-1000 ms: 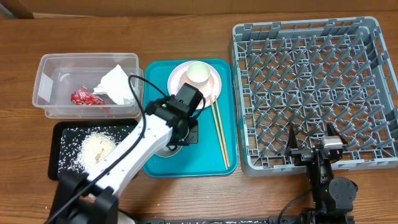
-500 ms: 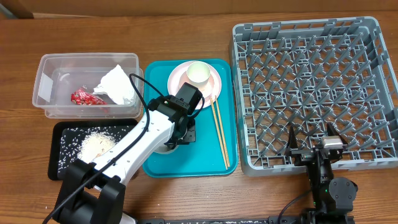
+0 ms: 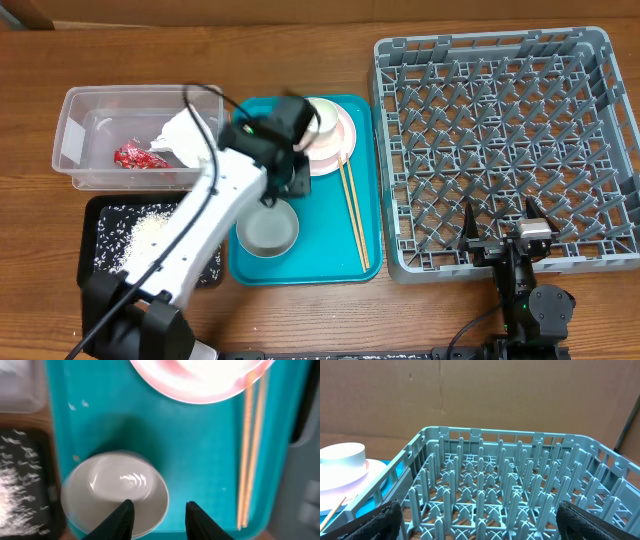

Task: Sort waste into correct bins and load items into the dishwasher
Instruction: 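Lift the left gripper away and park it above the clear bin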

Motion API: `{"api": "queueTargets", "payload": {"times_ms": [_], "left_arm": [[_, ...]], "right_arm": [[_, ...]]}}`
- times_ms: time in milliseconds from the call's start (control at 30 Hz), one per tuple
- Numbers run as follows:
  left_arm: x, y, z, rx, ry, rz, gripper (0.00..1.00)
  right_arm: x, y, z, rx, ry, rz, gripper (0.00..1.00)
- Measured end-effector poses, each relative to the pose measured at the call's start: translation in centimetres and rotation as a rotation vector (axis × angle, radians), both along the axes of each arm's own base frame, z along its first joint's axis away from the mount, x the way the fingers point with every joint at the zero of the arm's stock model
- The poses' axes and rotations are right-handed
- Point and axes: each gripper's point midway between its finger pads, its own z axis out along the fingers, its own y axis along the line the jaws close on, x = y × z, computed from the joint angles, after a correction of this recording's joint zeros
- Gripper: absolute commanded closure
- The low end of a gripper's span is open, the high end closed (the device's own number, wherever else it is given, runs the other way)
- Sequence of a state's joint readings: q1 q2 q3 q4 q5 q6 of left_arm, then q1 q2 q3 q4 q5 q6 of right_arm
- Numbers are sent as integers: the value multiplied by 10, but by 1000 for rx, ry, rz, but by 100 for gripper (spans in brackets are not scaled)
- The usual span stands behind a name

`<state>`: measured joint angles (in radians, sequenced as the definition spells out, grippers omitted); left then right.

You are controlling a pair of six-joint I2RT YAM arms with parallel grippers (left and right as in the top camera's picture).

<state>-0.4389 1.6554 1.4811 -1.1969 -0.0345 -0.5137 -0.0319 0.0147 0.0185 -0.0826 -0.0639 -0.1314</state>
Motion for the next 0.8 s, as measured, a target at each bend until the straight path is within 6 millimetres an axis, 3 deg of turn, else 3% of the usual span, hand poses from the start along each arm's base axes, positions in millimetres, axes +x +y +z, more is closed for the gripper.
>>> {"api": "queueTargets", "payload": {"times_ms": [133, 167, 233, 300, 433, 600, 800], "left_arm": [[22, 35, 61, -12, -75, 69, 59], [28, 49, 75, -16, -100, 104, 45], [36, 79, 98, -18, -143, 179, 3], [39, 111, 110, -15, -161, 267, 1], [28, 163, 107, 8, -116, 414, 0], [22, 183, 103, 17, -93, 474, 0], [22, 185, 102, 18, -91, 479, 0]], "right_arm": [[0, 0, 0, 0, 0, 0, 0], [0, 0, 0, 0, -1, 0, 0], [0, 0, 0, 0, -1, 0, 0], [0, 0, 0, 0, 0, 2, 0], [-1, 8, 2, 33, -5, 46, 0], [-2, 20, 3, 106, -2, 118, 0], [-5, 32, 20, 224, -50, 194, 0]]}}
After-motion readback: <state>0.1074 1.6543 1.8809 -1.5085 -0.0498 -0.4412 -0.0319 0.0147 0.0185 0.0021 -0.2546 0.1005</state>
